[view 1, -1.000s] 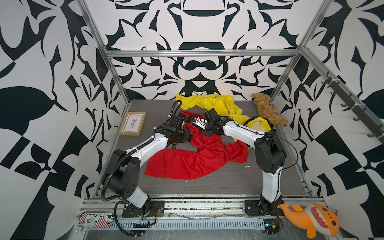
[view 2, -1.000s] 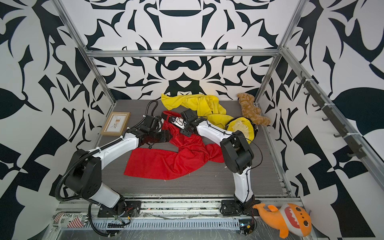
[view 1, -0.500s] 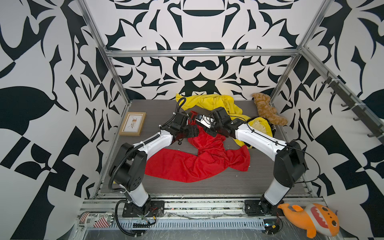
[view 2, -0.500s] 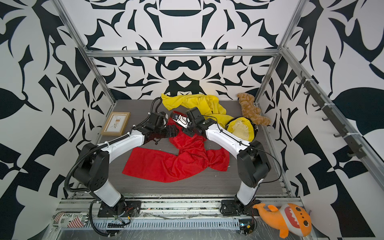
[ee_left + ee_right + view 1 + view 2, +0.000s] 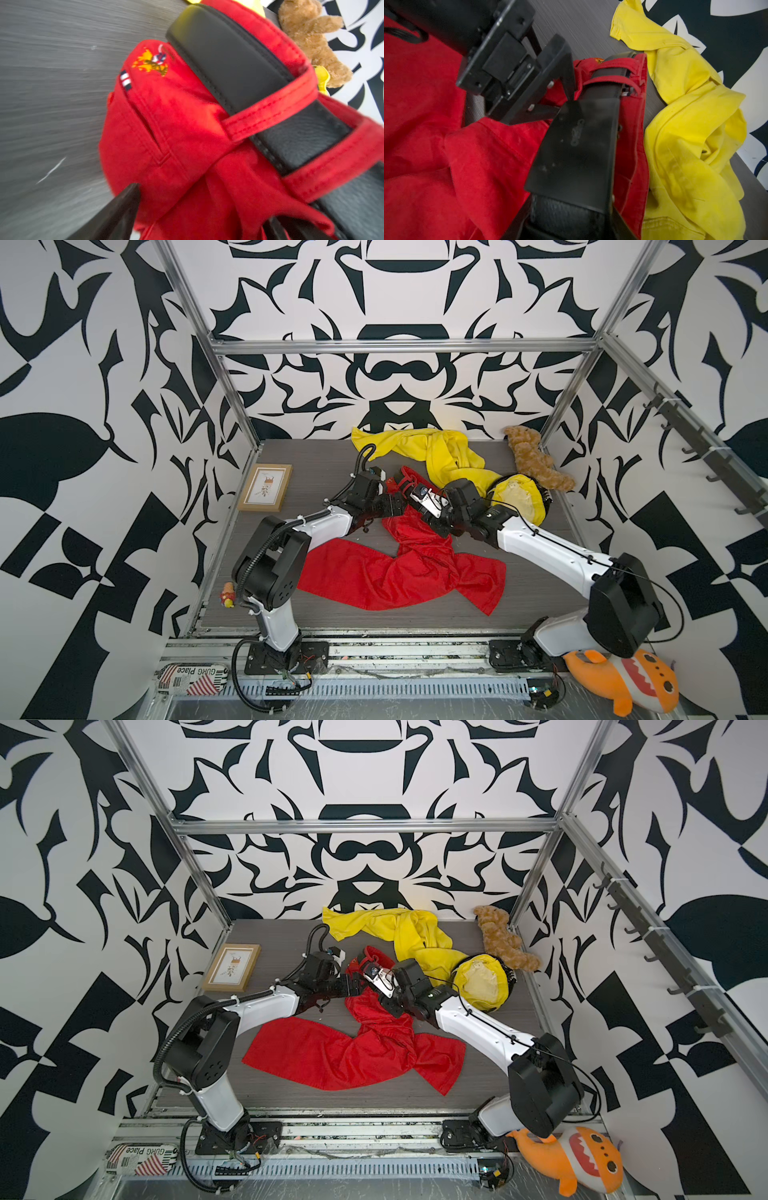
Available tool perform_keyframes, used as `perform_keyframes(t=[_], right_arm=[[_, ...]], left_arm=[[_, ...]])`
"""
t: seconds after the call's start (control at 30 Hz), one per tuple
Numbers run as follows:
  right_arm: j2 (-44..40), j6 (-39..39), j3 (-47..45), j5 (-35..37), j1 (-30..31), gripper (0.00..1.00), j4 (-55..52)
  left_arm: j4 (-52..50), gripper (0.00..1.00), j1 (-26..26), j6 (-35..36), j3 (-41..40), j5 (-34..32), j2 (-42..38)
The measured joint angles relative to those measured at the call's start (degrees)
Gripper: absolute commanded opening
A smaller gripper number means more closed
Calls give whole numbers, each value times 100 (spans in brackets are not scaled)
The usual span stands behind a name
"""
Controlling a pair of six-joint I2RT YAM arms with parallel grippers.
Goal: Remove the belt from the trousers
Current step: Adjust the trousers at the center of the board.
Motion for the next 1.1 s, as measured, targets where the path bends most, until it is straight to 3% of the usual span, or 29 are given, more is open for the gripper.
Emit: perform_keyframes(t=[0.07,0.1,0.17,0.2,0.23,0.37,0.53,0.7,0.77,0.9,1.1], right_arm=[[-66,57,-35,-2,-2,20,44],[-79,74,-42,-7,-2,20,74],[-101,118,-74,-20,-2,20,149],[-116,136,-105,-17,-2,19,188],[-127,146,-136,-17,-2,19,216],[-203,181,-291,-31,-35,19,372],[-219,275,-341,-173,-72,23,546],[35,398,-293,-175,-74,57,732],[33,472,-291,-94,-81,65,728],[-214,570,-291,50,-76,77,640],[-638,625,-240,358,302,84,522]], left_arm=[[256,63,-42,98,9,109,149],[378,42,-52,118,31,166,225],[540,14,-57,146,101,214,363],[610,4,-48,155,129,232,400],[658,0,-46,164,131,249,404],[837,0,109,173,-94,308,155],[621,0,409,352,-713,229,-964],[321,0,474,555,-737,42,-1687],[236,0,485,588,-737,-63,-1773],[70,0,494,603,-734,-304,-1781],[-107,0,415,632,-728,-577,-1786]])
